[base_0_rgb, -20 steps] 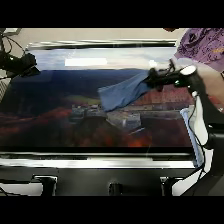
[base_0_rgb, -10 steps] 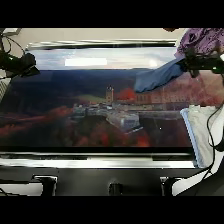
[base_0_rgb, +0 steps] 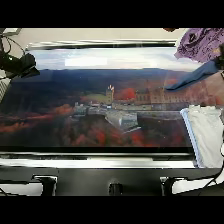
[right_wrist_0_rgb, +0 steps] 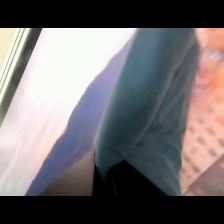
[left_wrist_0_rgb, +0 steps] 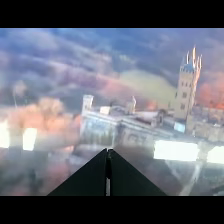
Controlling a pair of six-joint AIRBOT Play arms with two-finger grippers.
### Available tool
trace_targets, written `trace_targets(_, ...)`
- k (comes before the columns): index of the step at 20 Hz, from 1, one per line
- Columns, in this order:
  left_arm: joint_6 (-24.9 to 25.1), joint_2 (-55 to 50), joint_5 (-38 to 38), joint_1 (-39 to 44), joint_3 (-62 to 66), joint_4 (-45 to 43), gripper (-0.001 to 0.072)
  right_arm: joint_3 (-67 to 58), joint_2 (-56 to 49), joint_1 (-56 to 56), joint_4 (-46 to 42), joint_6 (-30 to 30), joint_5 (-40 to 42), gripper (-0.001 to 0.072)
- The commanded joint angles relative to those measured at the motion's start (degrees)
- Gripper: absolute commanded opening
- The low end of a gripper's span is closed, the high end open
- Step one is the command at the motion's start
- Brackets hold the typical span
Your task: Fold the clothes and pants, and hang the long-sleeved shirts on hangers.
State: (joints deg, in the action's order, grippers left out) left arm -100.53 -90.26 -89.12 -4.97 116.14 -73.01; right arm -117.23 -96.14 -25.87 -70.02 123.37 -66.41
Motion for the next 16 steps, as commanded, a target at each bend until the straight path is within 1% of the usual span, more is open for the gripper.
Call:
trace_targets(1,0.0,0.0,-1.1,-0.1,0.0,0.1,0.0018,-0.1,2.6,-1.7,-6.0,4.0,-2.7,0.0025)
trace_targets(5,0.0,0.0,-1.6,-0.1,0.0,1.9,0.0018,0.0,5.6,-1.7,-15.8,6.5,-7.8,0.0024)
trace_targets(8,0.0,0.0,-1.6,-0.1,0.0,3.3,0.0018,0.0,7.2,-1.7,-17.8,6.0,-11.3,0.0024)
trace_targets(11,0.0,0.0,-1.6,-0.1,0.0,4.4,0.0017,0.0,7.4,-1.7,-19.0,1.4,-18.1,0.0024)
trace_targets(14,0.0,0.0,-1.8,-0.1,0.0,5.1,0.0018,0.2,7.7,-1.7,-24.6,-4.0,-24.7,0.0024)
trace_targets(16,0.0,0.0,-2.3,-0.1,0.0,5.1,0.0018,1.6,8.7,-1.7,-28.1,-7.0,-27.1,0.0024)
